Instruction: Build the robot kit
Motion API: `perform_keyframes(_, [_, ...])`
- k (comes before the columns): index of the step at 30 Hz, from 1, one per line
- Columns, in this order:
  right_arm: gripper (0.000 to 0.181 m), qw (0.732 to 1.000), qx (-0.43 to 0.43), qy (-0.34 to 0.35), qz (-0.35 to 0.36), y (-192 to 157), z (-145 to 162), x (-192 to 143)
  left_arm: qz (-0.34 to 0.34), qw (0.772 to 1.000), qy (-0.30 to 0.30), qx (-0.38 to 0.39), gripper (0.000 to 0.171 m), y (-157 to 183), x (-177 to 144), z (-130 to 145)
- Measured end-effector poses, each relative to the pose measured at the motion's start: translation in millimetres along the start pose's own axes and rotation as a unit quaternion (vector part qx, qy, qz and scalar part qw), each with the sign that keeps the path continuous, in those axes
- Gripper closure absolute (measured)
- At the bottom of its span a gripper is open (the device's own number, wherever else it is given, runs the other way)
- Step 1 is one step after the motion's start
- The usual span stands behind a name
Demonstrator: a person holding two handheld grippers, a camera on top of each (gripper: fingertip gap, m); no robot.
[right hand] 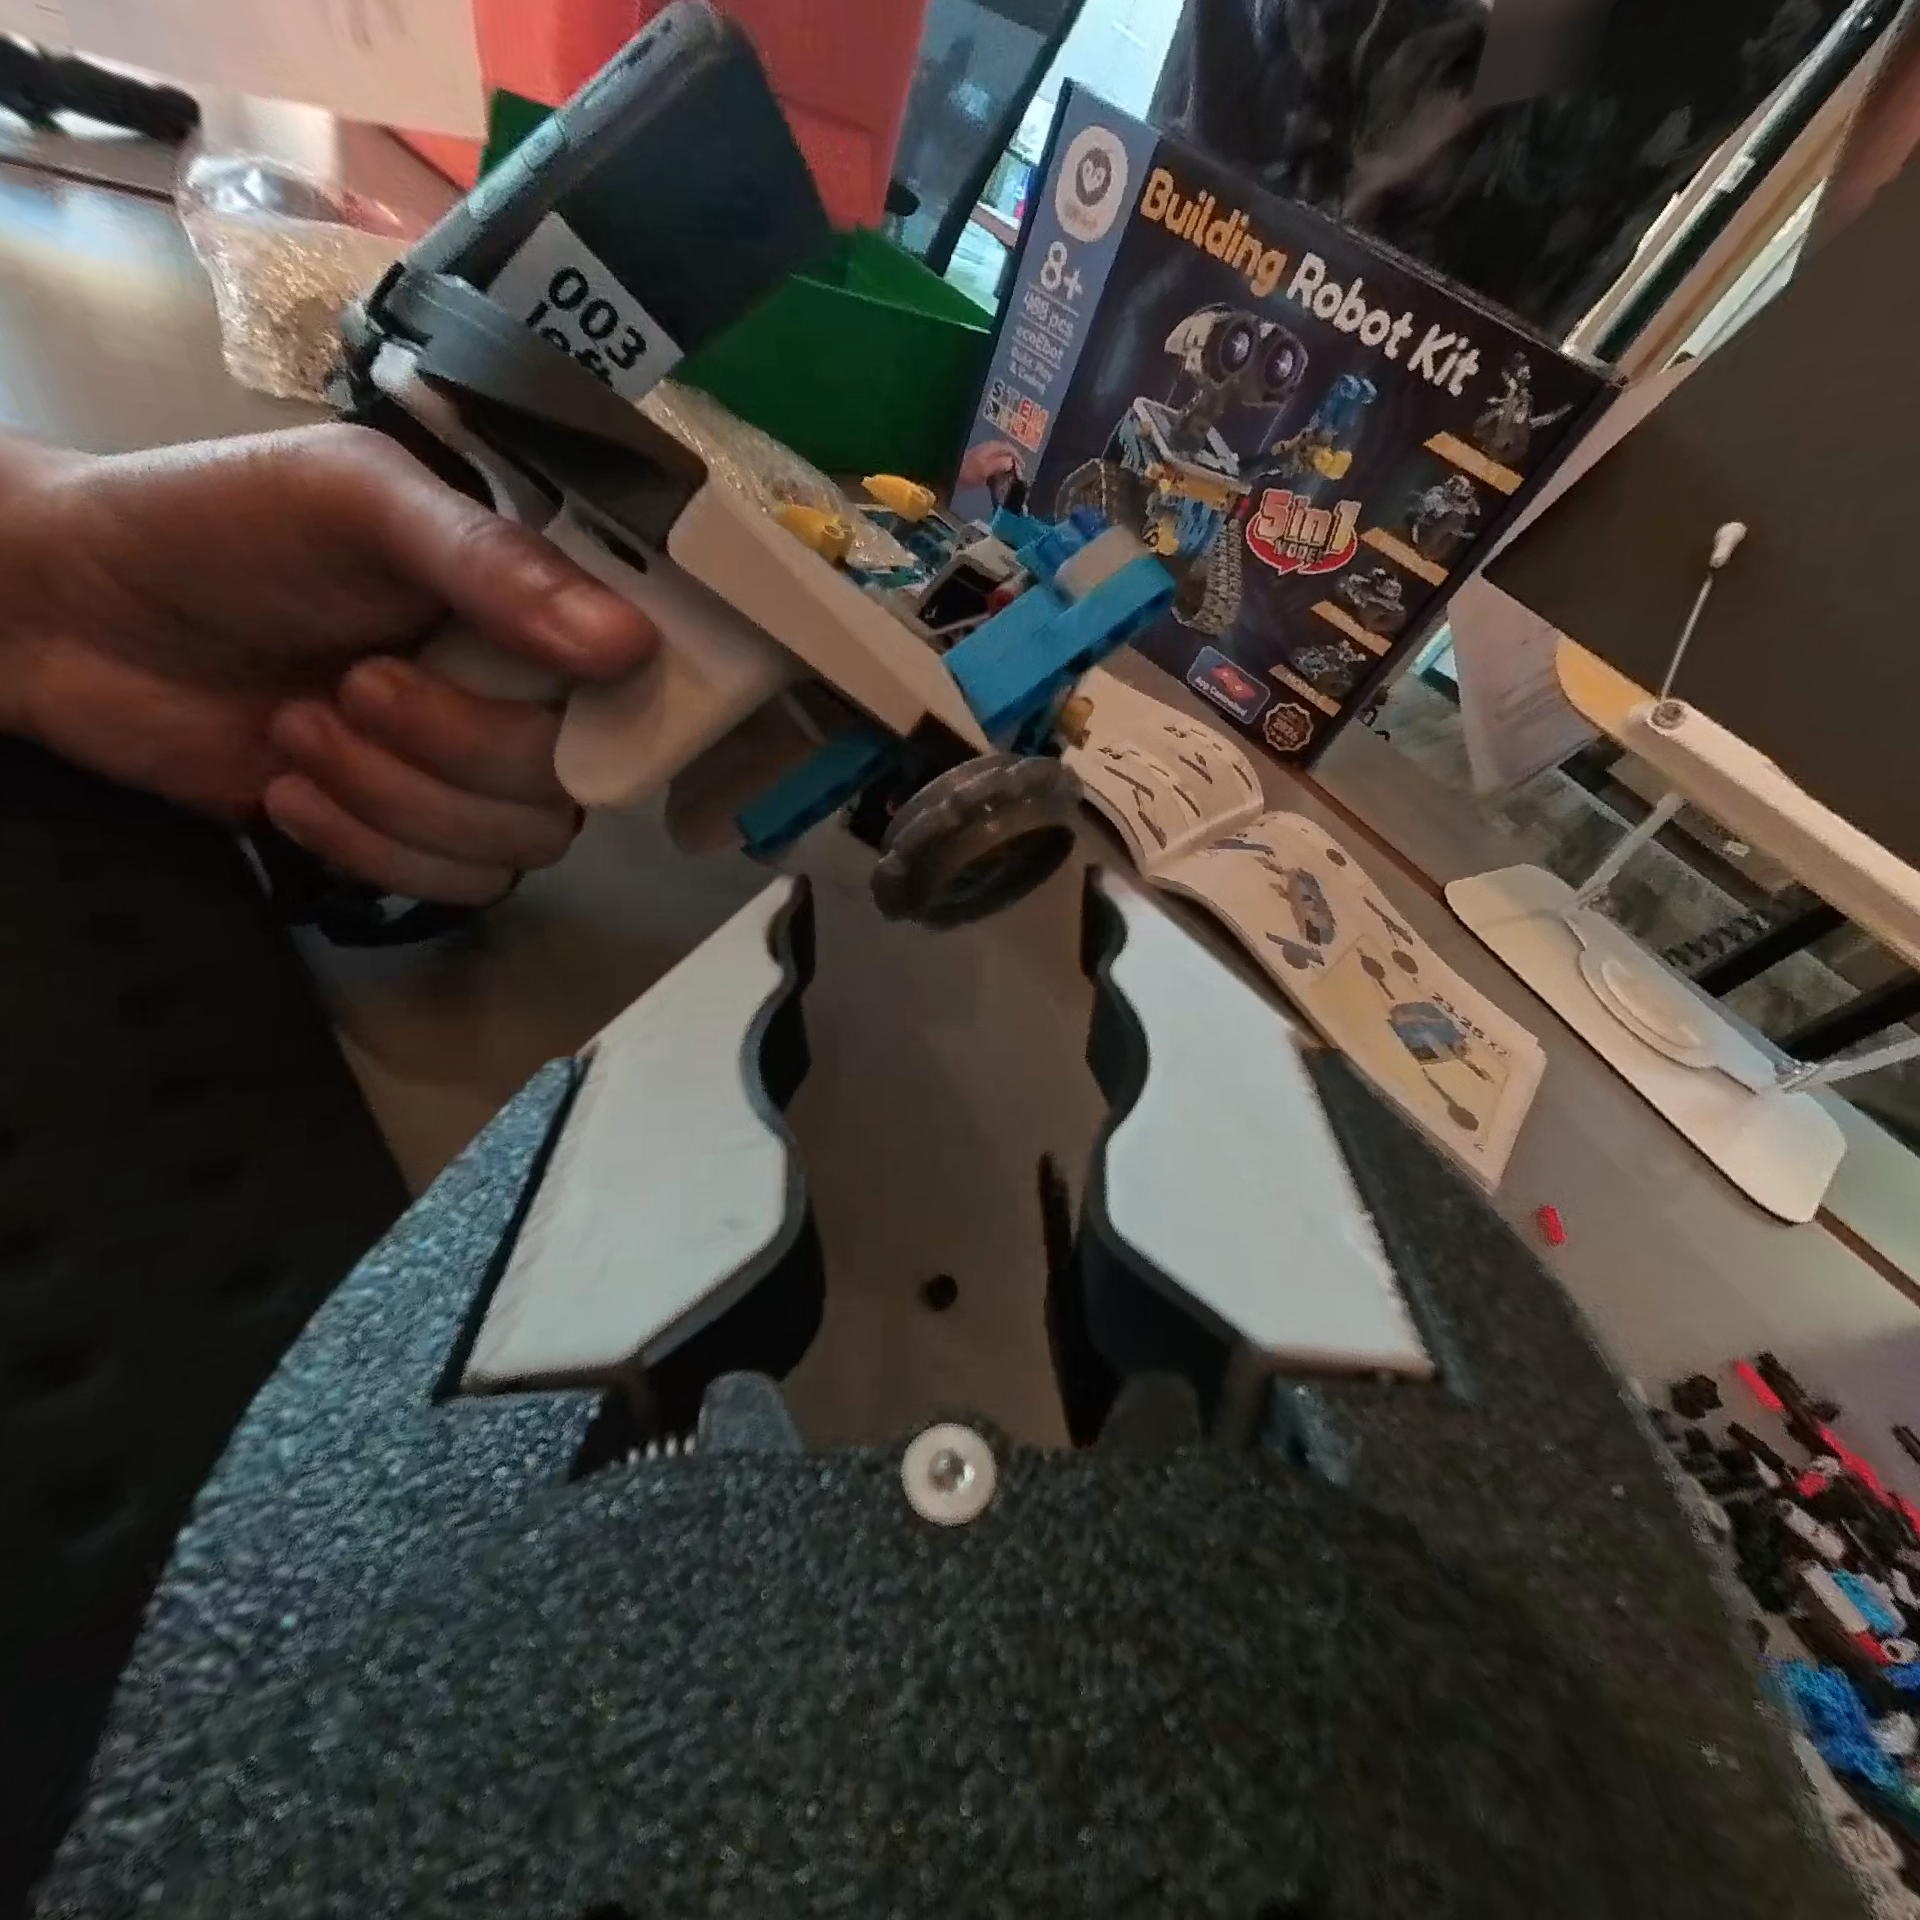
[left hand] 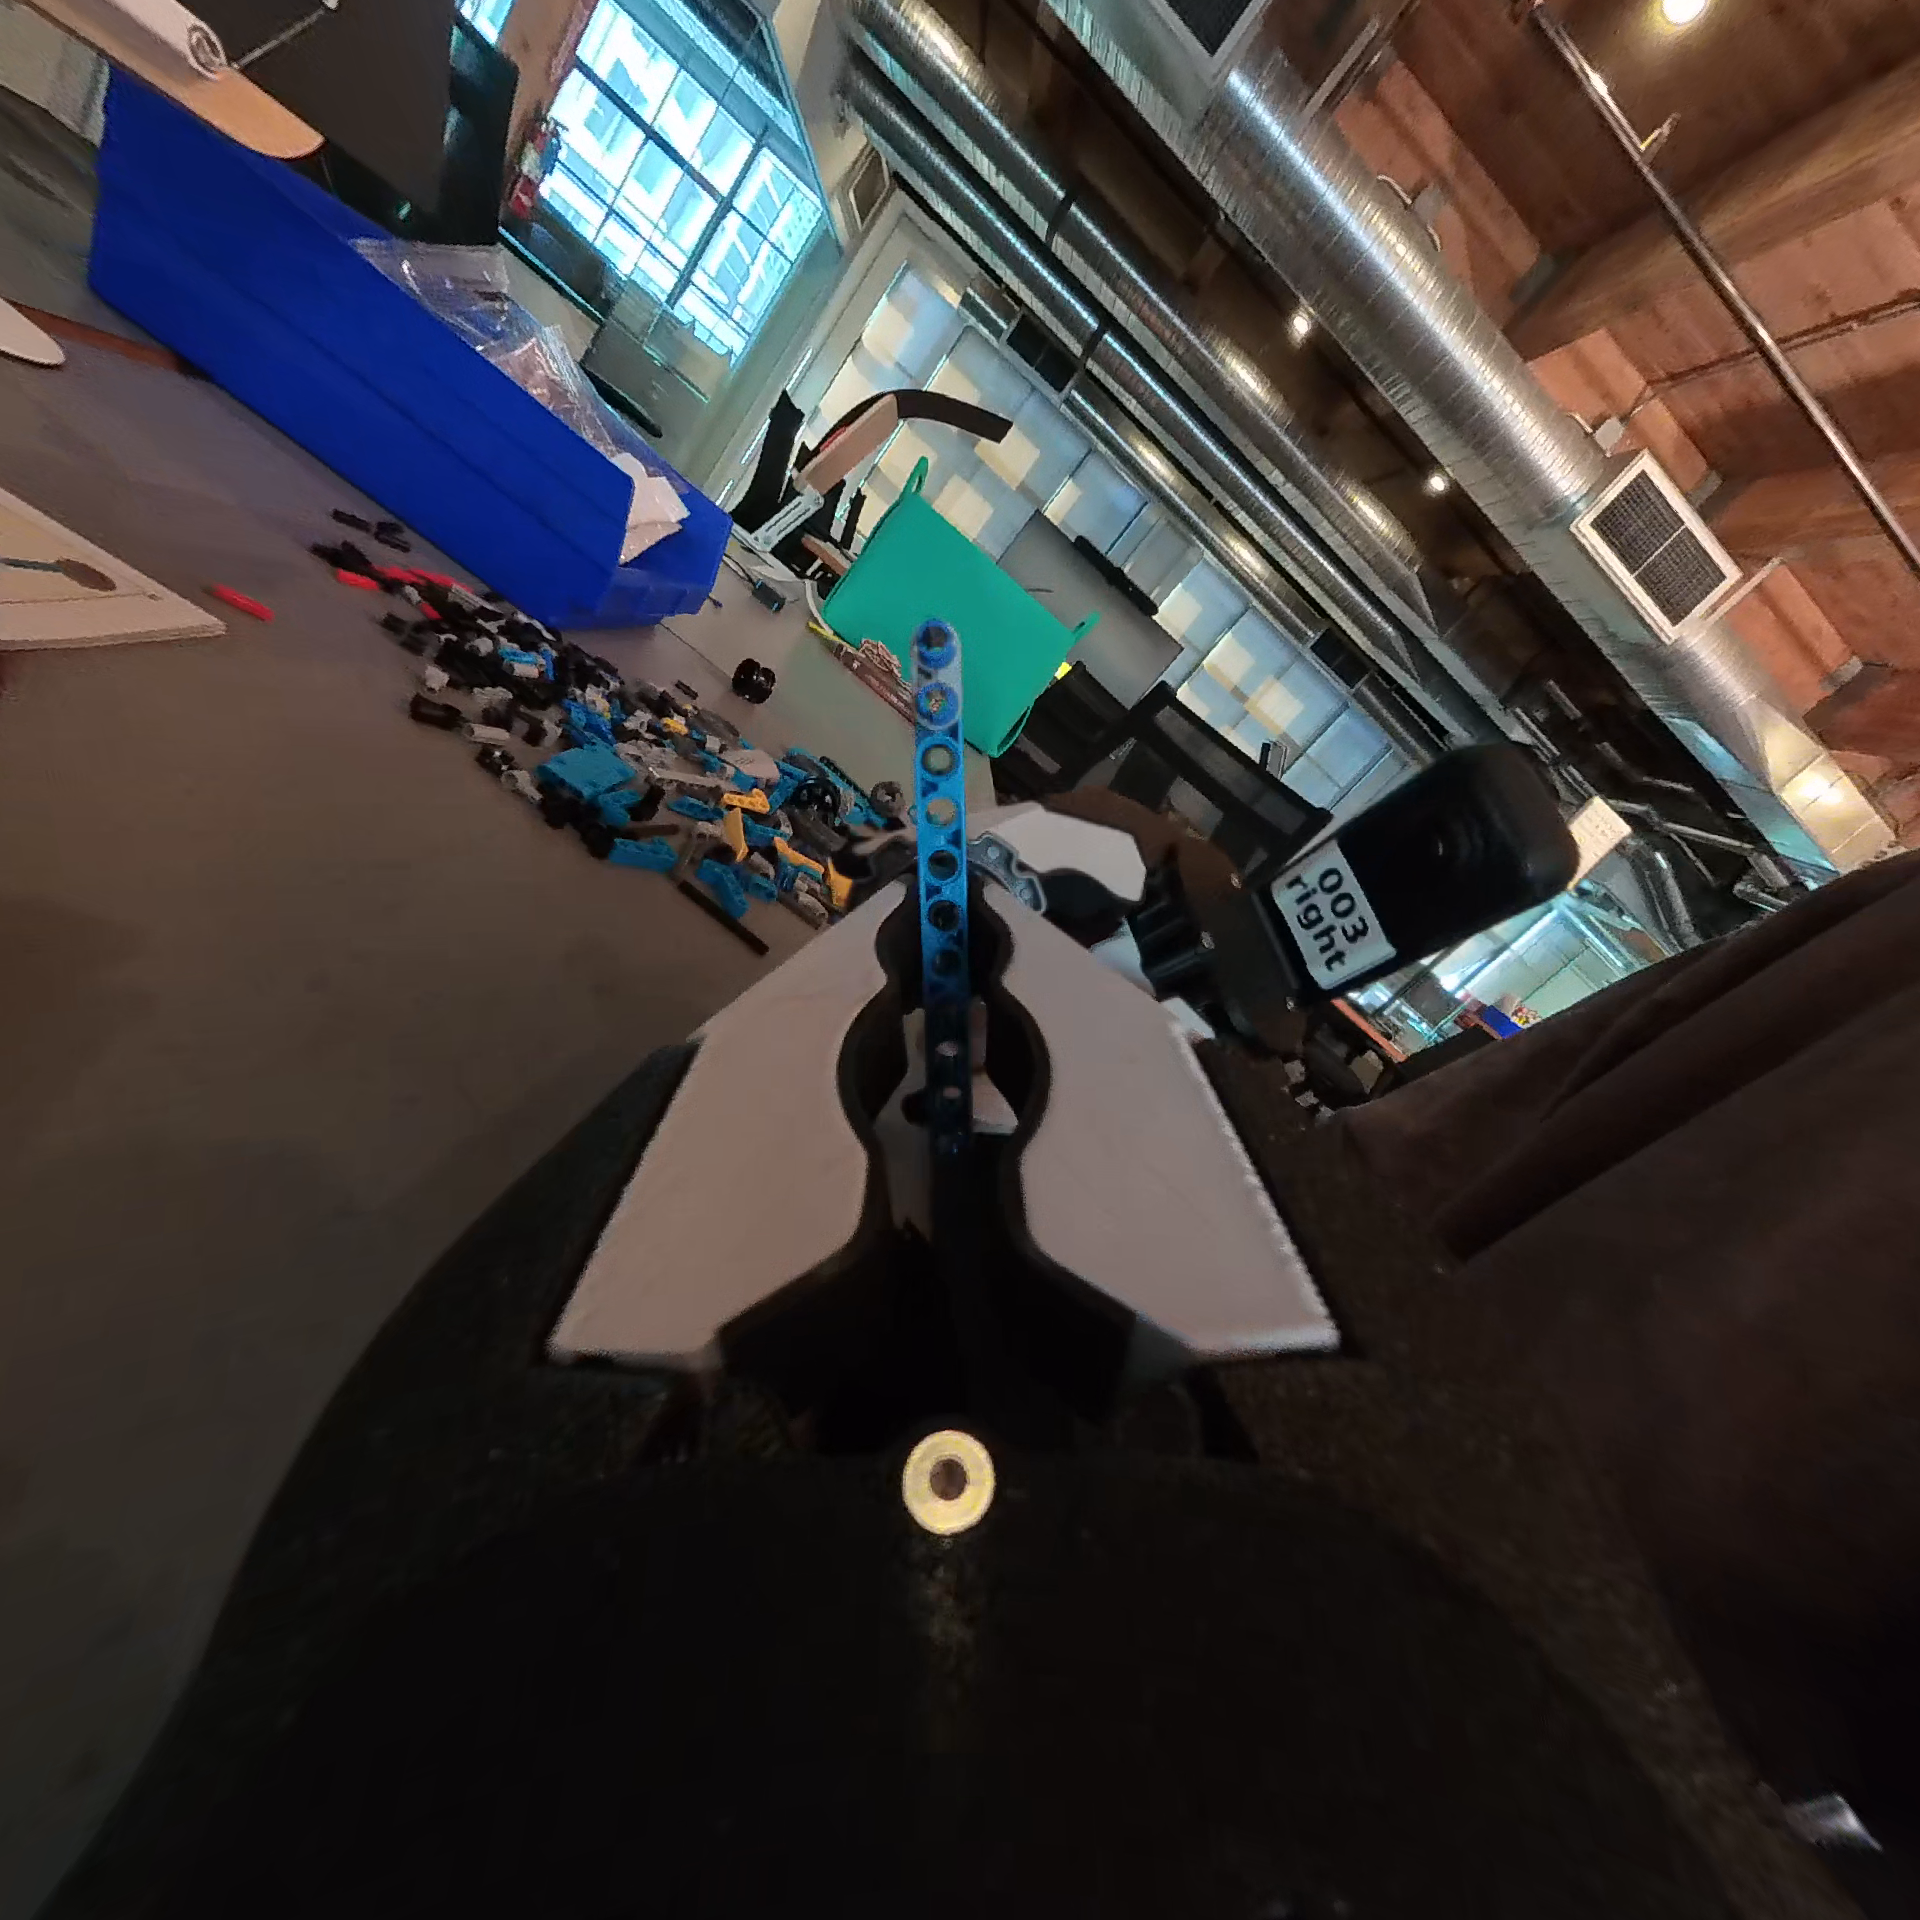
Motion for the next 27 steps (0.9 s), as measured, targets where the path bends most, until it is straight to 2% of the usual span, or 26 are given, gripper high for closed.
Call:
perform_keyframes(3, [0.146, 0.999, -0.020, 0.009, 0.026, 1, -2, -2, 0.001, 1.000, -0.004, 0.009, 0.165, 2, 1, 1])
perform_keyframes(11, [0.152, 0.999, -0.001, 0.028, -0.044, 12, -1, -15, 0.015, 0.999, -0.025, 0.015, 0.164, 5, 4, 4])
perform_keyframes(12, [0.164, 0.999, -0.006, 0.029, -0.045, 13, -1, -17, 0.011, 0.999, -0.033, 0.023, 0.164, 6, 5, 5])
perform_keyframes(18, [0.165, 0.998, -0.015, 0.020, -0.062, 15, 3, -24, -0.002, 0.996, -0.064, 0.062, 0.164, 9, 9, 10])
perform_keyframes(24, [0.166, 0.998, -0.017, 0.022, -0.061, 16, 5, -24, 0.003, 0.996, -0.068, 0.051, 0.164, 7, 9, 10])
perform_keyframes(27, [0.163, 0.999, 0.012, 0.015, -0.050, 15, 4, -21, -0.017, 0.996, -0.059, 0.059, 0.165, 5, 7, 9])
Point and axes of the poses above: each gripper's, where its closed fingertips meet, x out along the fingers, z out of its underside, y = z × x across the jaws, the point moved 9 cm from there along -x, back along the fingers, and after that the axes turned 5 degrees about -z, right-handed, at the moved point
